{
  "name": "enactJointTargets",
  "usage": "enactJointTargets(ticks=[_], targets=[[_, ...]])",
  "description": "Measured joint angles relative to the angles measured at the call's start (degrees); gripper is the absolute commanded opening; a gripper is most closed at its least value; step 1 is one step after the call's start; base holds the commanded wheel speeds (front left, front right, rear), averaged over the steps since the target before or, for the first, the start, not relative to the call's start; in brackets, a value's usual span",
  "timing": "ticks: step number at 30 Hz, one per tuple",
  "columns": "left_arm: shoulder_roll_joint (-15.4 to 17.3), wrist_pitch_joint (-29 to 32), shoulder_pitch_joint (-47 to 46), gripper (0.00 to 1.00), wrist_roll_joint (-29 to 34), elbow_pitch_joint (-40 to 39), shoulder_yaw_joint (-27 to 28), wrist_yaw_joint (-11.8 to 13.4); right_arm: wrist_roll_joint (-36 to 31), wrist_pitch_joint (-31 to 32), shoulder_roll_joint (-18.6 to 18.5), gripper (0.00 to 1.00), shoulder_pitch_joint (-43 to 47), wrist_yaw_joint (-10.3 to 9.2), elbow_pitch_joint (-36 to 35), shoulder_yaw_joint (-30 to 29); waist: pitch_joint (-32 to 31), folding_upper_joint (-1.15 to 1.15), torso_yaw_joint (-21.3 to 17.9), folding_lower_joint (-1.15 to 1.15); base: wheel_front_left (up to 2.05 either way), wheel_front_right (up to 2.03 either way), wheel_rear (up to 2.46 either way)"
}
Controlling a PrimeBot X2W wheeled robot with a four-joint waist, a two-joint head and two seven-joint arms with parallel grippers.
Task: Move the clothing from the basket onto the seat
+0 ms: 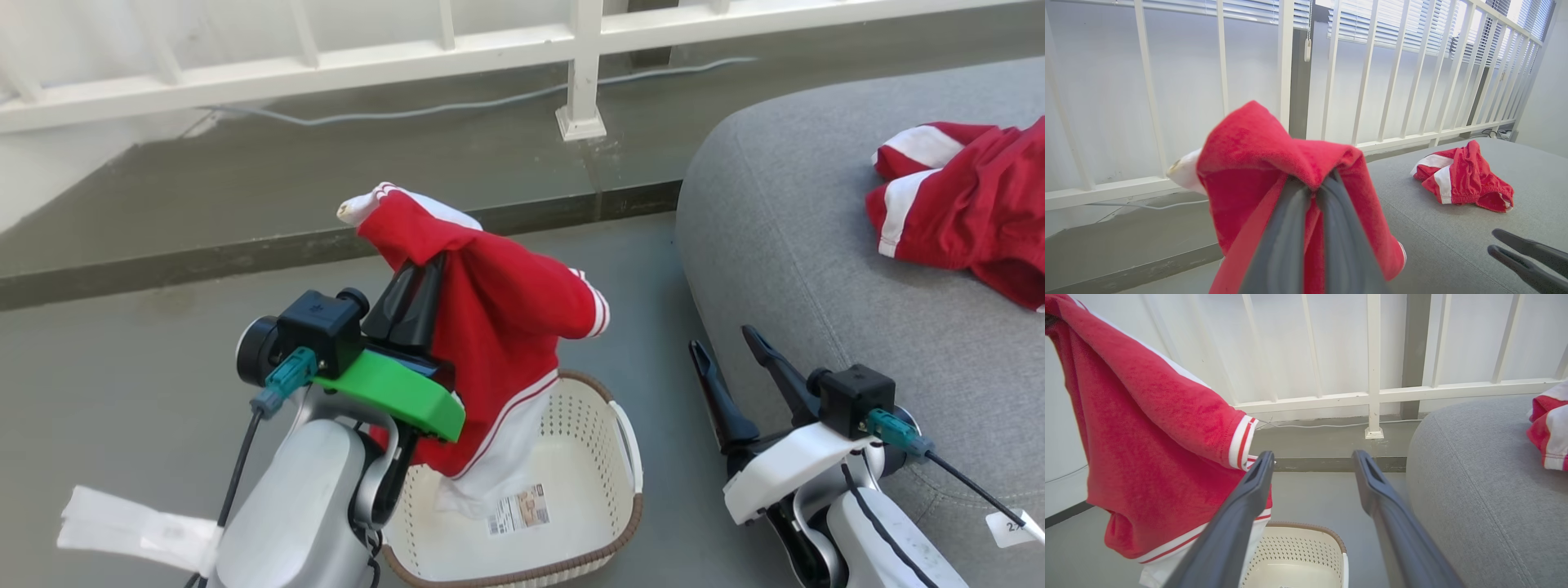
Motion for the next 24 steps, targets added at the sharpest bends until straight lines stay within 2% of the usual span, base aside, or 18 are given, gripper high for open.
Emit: enactJointTargets(ticks=[5,24], targets=[[0.1,-0.15,1.8,0.0,0.05,-3.75,-0.42,0.3,0.34,0.82,0.12,1.0,1.18,-0.24,-1.3,0.69,-1.47,0.0,-0.32,0.0,0.0,0.0,0.0],[0.37,-0.15,5.44,0.0,0.64,-8.81,-1.77,1.4,0.34,2.44,-0.1,1.0,2.42,-0.49,-4.94,1.02,-1.86,0.0,-0.98,0.0,0.0,0.0,0.0]])
